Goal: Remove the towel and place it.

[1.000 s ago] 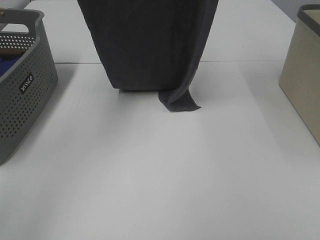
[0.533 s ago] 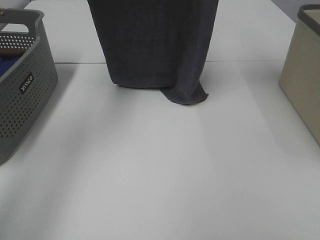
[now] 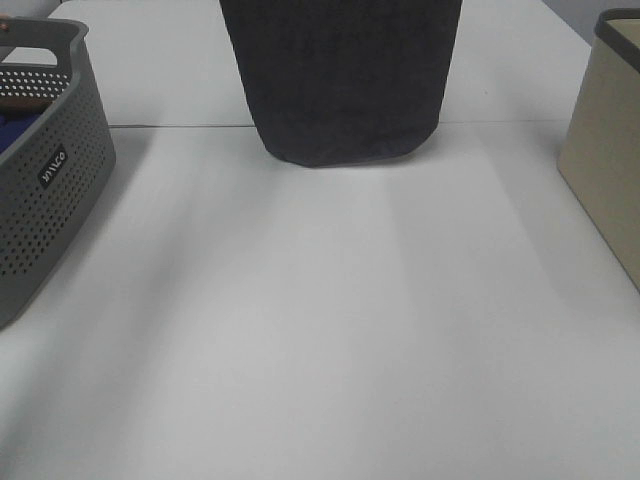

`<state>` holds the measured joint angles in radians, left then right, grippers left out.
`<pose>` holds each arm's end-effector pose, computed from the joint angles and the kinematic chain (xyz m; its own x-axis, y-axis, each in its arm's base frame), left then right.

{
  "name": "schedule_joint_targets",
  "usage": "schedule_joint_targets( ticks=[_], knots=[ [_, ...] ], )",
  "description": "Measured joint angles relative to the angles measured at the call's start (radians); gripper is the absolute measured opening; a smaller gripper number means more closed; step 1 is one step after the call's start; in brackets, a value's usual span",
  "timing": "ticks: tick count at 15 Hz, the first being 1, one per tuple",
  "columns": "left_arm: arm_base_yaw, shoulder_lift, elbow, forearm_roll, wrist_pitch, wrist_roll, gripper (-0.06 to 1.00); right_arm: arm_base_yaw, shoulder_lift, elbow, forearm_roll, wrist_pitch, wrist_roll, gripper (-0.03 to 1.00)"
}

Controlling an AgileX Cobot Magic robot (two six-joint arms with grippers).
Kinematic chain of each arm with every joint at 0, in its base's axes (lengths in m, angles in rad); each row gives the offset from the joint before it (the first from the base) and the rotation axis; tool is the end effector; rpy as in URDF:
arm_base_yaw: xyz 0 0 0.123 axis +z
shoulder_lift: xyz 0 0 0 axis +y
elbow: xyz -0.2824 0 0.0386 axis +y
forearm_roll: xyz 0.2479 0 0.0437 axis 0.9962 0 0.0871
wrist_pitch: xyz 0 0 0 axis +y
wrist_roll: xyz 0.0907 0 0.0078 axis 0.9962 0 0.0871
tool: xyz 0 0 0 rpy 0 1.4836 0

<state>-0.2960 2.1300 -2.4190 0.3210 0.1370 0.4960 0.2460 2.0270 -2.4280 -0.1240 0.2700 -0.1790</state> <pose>0.4755 -0.1409 0.4765 0.3428 0.6550 -0.6734 0.0031 0.7160 0.6980 0.4460 0.1089 0.5163 0.2649 -0.2366 -0.9348 -0.1405 0.9496 -0.2801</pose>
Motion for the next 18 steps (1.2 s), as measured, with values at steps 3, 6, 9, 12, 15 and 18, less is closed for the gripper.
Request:
schedule_joint_targets(
  ticks=[3, 6, 9, 12, 15, 18],
  knots=[
    [0.0, 0.061, -0.086, 0.032, -0.036, 0.002, 0.0, -0.017, 0.026, -0.002, 0.044, -0.016, 0.0, 0.01],
    [0.001, 0.093, -0.121, 0.045, -0.022, 0.045, 0.0, -0.017, 0.047, -0.002, 0.072, 0.006, 0.0, 0.01],
    [0.001, 0.093, -0.123, 0.045, 0.038, 0.048, 0.0, -0.017, 0.047, -0.002, 0.085, 0.024, 0.0, 0.01],
    [0.001, 0.093, -0.123, 0.043, 0.13, 0.051, 0.0, -0.017, 0.047, -0.002, 0.105, 0.08, 0.0, 0.01],
    [0.001, 0.088, -0.123, 0.014, 0.269, 0.069, 0.0, -0.014, 0.045, -0.002, 0.144, 0.207, 0.0, 0.01],
    [-0.003, 0.057, -0.123, -0.125, 0.579, 0.175, 0.0, -0.014, 0.033, -0.002, 0.163, 0.402, 0.0, 0.01]
  ],
)
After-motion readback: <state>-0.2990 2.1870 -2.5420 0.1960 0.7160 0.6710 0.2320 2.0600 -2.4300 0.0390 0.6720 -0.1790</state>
